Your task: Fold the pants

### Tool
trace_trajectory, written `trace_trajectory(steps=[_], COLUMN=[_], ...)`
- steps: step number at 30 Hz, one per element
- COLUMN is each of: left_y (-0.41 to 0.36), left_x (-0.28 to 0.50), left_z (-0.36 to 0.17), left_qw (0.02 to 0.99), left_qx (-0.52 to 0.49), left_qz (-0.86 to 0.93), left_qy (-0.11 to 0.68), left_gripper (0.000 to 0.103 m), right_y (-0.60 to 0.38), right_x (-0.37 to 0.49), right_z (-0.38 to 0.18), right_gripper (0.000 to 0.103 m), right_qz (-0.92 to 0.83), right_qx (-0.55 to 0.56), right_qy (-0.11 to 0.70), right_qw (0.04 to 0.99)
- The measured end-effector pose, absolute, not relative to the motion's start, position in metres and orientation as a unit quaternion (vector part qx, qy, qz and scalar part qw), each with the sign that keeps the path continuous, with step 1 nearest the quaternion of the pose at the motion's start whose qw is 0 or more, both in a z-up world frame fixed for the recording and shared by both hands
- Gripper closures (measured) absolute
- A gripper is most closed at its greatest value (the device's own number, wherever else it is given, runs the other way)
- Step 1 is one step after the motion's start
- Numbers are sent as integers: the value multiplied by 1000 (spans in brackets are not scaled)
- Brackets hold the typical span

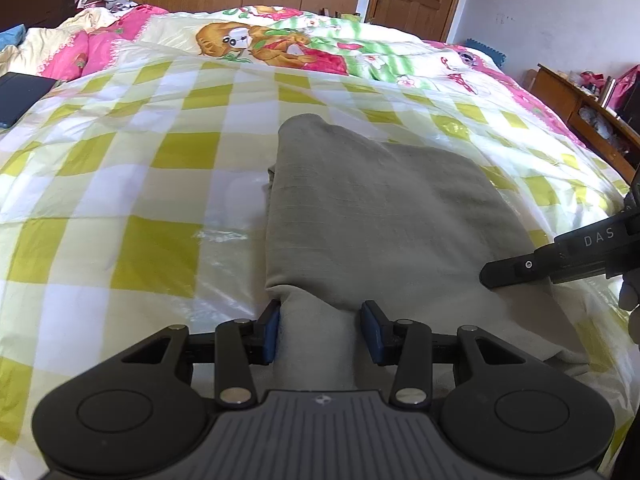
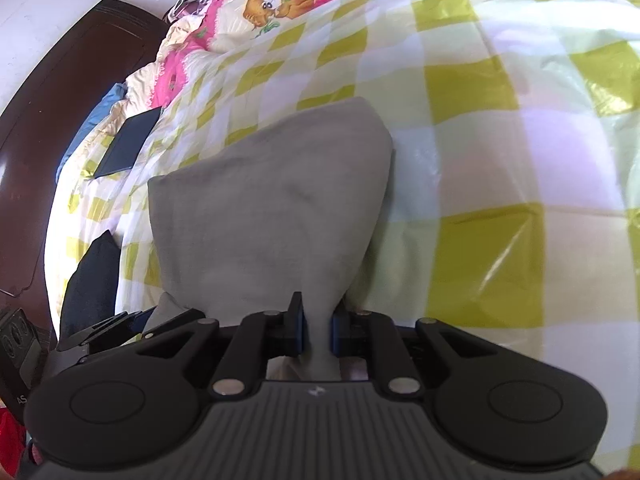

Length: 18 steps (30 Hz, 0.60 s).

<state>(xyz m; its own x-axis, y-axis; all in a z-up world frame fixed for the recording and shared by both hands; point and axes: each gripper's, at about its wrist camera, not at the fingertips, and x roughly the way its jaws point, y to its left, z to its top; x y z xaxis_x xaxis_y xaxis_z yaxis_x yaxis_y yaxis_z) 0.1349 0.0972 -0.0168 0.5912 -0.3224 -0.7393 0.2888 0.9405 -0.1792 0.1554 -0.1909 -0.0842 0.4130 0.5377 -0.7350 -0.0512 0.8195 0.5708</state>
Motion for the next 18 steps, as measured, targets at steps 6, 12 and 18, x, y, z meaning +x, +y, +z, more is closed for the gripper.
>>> trace_trajectory(steps=[6, 12, 18], left_y=[72, 50, 29], left_x=[138, 143, 149], left_z=[-16, -16, -17], left_qw=[891, 887, 884], left_qx=[-3, 3, 14], left_qz=[-188, -204, -217], left_qy=[414, 414, 414], left_gripper=[48, 48, 48], right_y=[-209, -228, -247], right_x=[155, 152, 146], right_z=[-81, -80, -81], right_gripper=[91, 91, 91], right_qz=[159, 142, 126], right_qx=[232, 231, 241], right_qy=[506, 501, 495], right_qw=[815, 822, 825])
